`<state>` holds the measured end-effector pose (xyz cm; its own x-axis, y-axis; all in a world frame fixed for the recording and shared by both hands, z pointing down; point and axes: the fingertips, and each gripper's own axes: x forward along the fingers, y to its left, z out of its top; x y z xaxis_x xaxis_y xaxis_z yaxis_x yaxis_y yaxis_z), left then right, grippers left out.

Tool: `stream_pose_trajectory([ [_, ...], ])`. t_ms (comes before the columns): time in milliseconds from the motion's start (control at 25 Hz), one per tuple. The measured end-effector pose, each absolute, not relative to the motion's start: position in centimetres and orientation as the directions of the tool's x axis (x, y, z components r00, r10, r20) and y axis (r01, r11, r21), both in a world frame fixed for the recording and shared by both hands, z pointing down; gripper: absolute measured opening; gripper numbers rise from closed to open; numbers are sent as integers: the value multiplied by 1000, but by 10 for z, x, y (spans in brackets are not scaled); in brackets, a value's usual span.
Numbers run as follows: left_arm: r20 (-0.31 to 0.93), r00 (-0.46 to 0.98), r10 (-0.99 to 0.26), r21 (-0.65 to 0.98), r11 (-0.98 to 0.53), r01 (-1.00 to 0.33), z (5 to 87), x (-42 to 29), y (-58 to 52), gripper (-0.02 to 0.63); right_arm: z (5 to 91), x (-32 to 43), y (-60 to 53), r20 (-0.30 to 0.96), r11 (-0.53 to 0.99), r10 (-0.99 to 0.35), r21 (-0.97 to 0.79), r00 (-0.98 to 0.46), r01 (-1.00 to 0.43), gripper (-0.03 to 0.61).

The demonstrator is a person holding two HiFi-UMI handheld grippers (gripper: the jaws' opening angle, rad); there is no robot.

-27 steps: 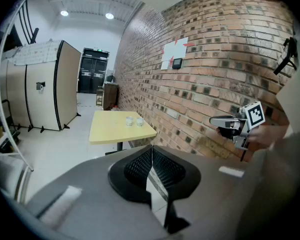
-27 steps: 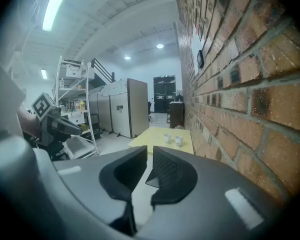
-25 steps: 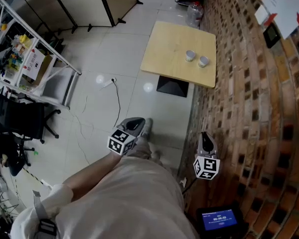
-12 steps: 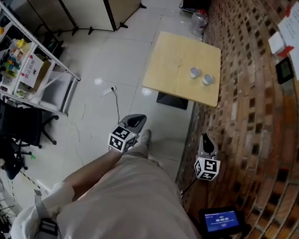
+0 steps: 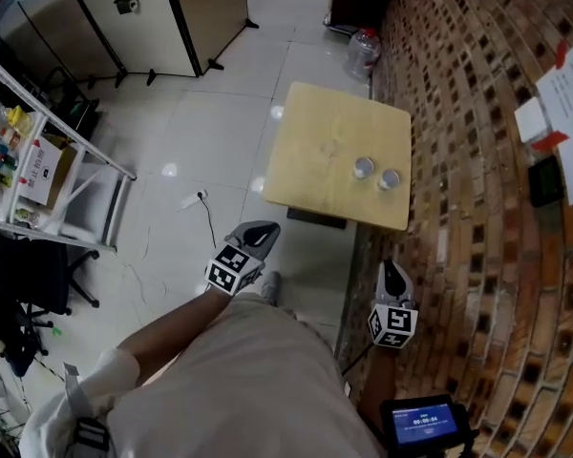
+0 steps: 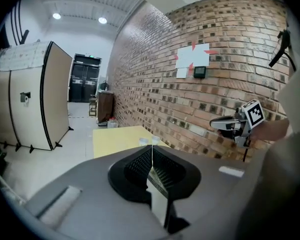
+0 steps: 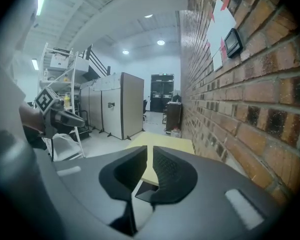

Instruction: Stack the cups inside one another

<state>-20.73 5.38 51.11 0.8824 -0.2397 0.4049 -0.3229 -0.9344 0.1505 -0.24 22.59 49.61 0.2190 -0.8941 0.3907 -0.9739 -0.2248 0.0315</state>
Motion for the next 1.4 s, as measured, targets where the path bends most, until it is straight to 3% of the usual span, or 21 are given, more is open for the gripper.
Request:
stream_pose_trajectory([
  [920,406,913,-44,153,-981,-116,530,-139,-16,23,496,19,172,403,-360,-847,41,345,-932,34],
  [1400,467,881,-84,180,-966,-187,557,-115,-38,23,524,64,130,461,-286,-848,17,261,-958,34],
])
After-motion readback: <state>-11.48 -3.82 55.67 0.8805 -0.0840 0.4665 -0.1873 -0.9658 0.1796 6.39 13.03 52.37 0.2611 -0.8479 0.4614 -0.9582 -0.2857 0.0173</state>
